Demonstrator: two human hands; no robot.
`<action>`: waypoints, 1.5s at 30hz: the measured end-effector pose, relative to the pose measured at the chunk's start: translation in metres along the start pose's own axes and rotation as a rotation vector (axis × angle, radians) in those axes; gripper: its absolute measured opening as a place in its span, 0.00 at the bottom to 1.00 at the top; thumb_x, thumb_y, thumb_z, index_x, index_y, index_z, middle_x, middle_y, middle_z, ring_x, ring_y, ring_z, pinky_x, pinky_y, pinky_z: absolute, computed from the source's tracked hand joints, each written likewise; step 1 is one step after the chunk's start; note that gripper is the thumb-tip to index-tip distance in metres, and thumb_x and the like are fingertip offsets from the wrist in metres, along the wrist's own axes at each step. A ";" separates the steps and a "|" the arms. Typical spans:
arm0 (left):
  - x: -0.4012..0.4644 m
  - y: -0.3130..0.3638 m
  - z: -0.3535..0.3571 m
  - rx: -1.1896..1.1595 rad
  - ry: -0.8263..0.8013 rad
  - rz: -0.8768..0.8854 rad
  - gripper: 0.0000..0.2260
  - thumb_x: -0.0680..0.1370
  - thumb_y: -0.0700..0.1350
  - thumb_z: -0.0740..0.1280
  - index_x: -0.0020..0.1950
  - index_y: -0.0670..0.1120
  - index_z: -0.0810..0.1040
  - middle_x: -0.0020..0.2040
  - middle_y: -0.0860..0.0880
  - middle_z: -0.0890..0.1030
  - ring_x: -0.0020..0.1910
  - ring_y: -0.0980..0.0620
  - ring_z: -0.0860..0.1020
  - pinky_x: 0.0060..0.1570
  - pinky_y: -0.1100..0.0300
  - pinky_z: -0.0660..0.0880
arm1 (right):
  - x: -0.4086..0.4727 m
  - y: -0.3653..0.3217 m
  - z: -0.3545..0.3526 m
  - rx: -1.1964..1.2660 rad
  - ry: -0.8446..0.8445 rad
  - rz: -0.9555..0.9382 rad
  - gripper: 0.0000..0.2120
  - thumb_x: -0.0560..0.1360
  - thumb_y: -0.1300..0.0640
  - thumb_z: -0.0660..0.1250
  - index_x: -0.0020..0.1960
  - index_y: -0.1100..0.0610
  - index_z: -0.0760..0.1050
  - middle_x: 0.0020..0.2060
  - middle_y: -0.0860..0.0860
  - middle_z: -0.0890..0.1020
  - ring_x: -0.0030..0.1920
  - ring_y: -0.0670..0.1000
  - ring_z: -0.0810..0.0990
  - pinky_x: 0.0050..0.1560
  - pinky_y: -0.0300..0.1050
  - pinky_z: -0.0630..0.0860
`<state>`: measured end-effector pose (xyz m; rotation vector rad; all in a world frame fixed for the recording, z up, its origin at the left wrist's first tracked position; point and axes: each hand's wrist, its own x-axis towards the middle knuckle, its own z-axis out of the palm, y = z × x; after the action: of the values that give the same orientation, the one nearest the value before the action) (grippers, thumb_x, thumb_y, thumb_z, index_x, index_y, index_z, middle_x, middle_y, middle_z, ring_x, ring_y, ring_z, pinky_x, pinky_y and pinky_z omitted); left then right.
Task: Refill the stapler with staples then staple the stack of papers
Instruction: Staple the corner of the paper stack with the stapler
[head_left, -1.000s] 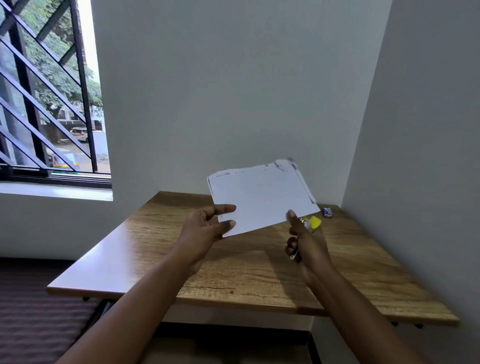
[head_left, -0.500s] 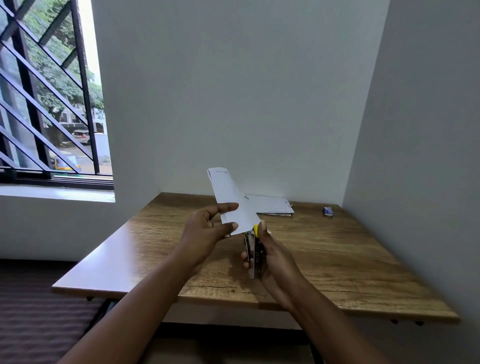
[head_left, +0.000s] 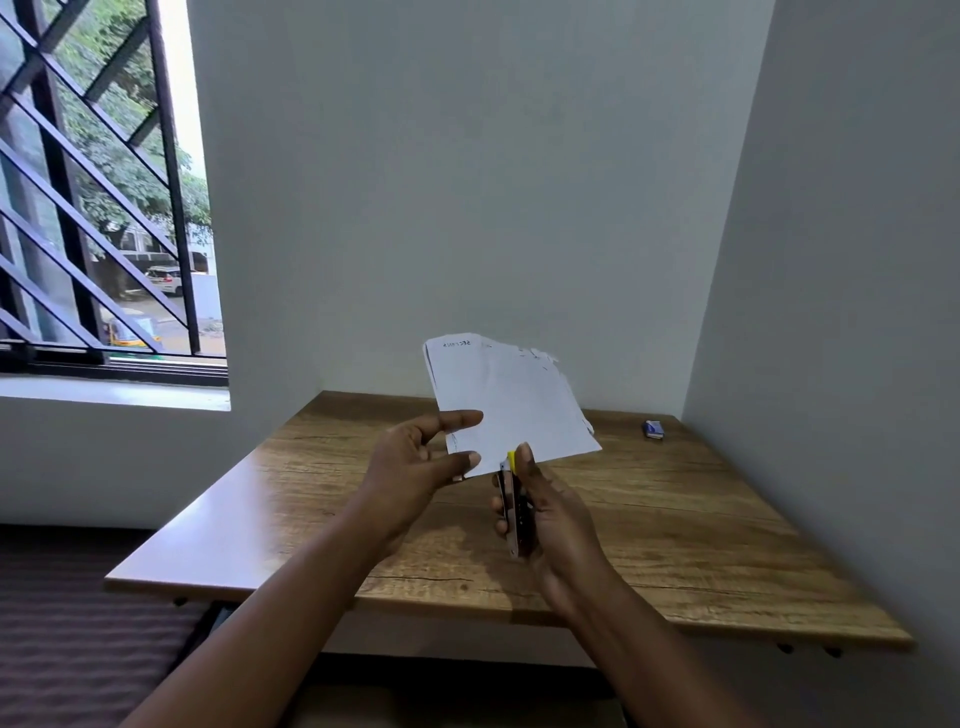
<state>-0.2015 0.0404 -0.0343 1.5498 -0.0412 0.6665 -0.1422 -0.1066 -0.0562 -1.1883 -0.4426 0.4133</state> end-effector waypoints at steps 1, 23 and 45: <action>0.000 -0.001 0.000 -0.004 -0.006 0.004 0.18 0.73 0.32 0.72 0.58 0.50 0.83 0.53 0.57 0.85 0.52 0.57 0.83 0.45 0.66 0.79 | 0.000 0.000 0.000 0.001 0.008 -0.007 0.17 0.66 0.34 0.71 0.36 0.47 0.85 0.31 0.49 0.82 0.31 0.47 0.78 0.34 0.44 0.72; 0.001 -0.003 0.004 0.078 -0.017 0.018 0.19 0.72 0.33 0.73 0.58 0.53 0.83 0.49 0.61 0.85 0.48 0.54 0.84 0.43 0.65 0.80 | 0.007 0.000 -0.017 0.141 0.018 -0.025 0.24 0.70 0.38 0.66 0.53 0.56 0.77 0.35 0.50 0.80 0.32 0.48 0.78 0.32 0.43 0.73; -0.008 -0.012 -0.009 0.162 -0.053 -0.108 0.11 0.73 0.49 0.71 0.51 0.45 0.84 0.44 0.46 0.85 0.40 0.53 0.82 0.42 0.64 0.79 | 0.052 -0.041 -0.076 0.115 0.506 -0.139 0.18 0.69 0.71 0.67 0.50 0.55 0.64 0.26 0.51 0.71 0.17 0.44 0.68 0.22 0.36 0.61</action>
<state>-0.2066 0.0470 -0.0487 1.7127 0.0581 0.5537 -0.0544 -0.1519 -0.0351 -1.0947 -0.0600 0.0105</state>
